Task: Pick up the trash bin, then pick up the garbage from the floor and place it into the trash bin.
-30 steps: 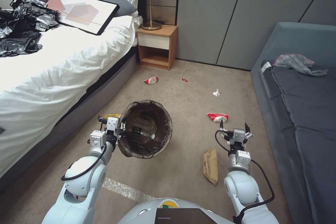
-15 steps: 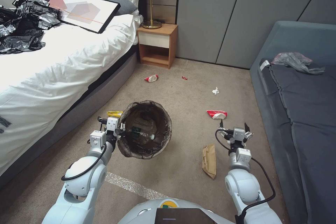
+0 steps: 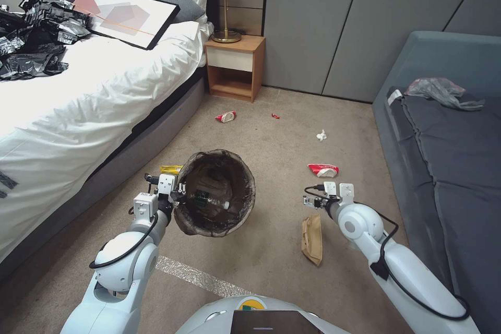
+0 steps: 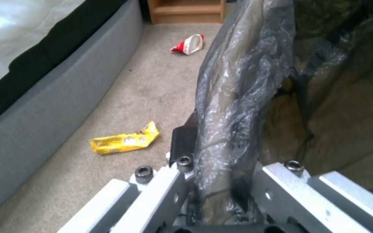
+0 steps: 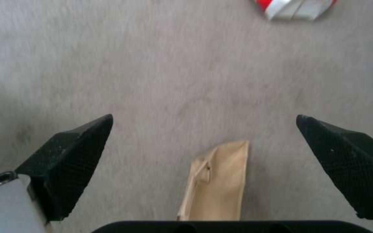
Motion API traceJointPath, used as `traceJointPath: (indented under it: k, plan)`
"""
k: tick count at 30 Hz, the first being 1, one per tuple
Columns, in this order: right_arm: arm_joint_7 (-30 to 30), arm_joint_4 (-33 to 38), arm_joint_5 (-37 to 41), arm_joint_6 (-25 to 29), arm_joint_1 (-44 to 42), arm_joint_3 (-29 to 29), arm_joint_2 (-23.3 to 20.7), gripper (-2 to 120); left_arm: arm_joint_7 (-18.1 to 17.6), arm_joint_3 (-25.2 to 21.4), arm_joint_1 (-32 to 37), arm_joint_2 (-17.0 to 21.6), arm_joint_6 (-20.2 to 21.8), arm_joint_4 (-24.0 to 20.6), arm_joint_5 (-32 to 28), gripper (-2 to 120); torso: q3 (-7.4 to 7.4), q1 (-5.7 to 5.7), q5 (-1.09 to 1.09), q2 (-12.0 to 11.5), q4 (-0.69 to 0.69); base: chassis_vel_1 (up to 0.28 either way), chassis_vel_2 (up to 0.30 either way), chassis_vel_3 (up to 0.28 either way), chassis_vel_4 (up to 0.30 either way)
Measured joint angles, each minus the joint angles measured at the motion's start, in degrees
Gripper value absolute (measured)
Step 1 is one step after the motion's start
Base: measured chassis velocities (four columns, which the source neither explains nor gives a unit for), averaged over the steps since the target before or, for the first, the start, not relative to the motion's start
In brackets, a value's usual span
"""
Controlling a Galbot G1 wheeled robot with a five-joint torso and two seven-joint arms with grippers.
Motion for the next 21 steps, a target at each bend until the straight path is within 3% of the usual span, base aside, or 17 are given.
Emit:
traceJointPath:
  k: [21]
  plan:
    - [-3.81,-11.17,-9.92,2.16,-4.41,-0.35,7.93,100,0.68,-0.15,-0.09,0.4,-0.89,1.49,0.51,2,-0.01,0.0,-0.01,0.01,0.0,0.0,0.0,0.0,0.0]
